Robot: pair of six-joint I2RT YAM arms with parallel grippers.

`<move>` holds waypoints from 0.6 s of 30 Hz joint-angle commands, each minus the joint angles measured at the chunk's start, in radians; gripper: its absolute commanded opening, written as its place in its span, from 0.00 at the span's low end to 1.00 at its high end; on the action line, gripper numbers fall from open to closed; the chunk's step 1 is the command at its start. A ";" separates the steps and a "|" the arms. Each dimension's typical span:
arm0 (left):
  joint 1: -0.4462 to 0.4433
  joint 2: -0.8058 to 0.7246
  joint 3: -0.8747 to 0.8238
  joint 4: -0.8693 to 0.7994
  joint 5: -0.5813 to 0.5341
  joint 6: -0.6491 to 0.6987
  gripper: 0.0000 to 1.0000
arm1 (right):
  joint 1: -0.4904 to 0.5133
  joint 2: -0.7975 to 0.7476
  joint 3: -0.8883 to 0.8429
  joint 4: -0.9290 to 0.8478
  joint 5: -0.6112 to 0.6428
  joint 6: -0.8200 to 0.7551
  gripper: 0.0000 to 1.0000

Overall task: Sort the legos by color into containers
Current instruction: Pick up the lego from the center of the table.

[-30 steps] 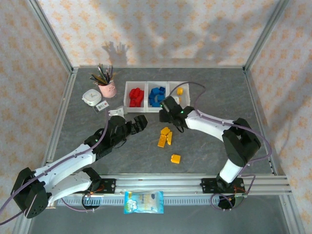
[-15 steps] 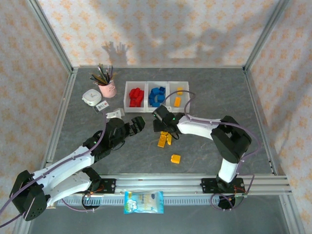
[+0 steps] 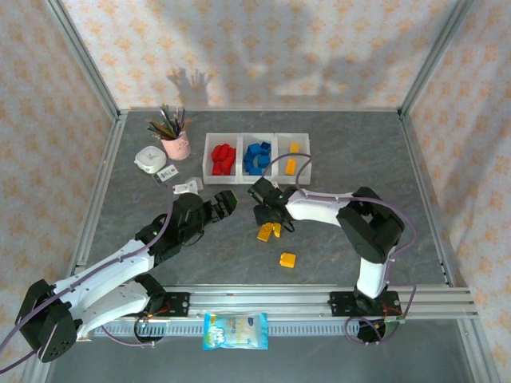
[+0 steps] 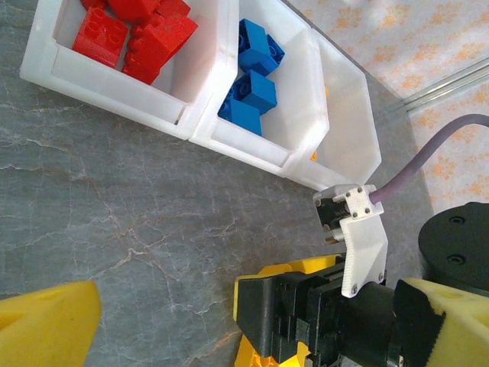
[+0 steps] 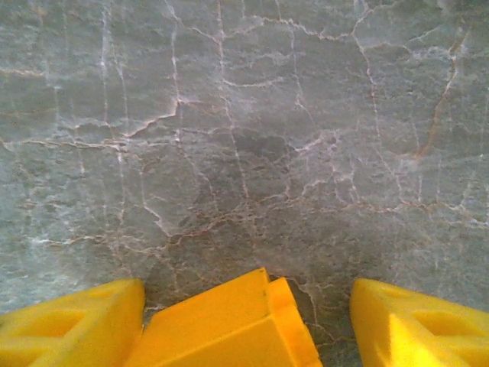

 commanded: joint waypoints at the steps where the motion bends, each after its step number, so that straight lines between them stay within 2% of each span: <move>1: 0.009 -0.003 -0.005 -0.011 -0.014 -0.009 0.99 | -0.004 0.011 0.023 -0.043 0.048 -0.002 0.67; 9: 0.009 0.000 0.001 -0.008 -0.011 -0.002 0.99 | -0.024 0.008 0.034 -0.042 0.036 0.003 0.51; 18: 0.010 0.024 0.036 -0.010 -0.003 0.024 0.99 | -0.056 -0.074 0.065 -0.051 0.022 0.009 0.45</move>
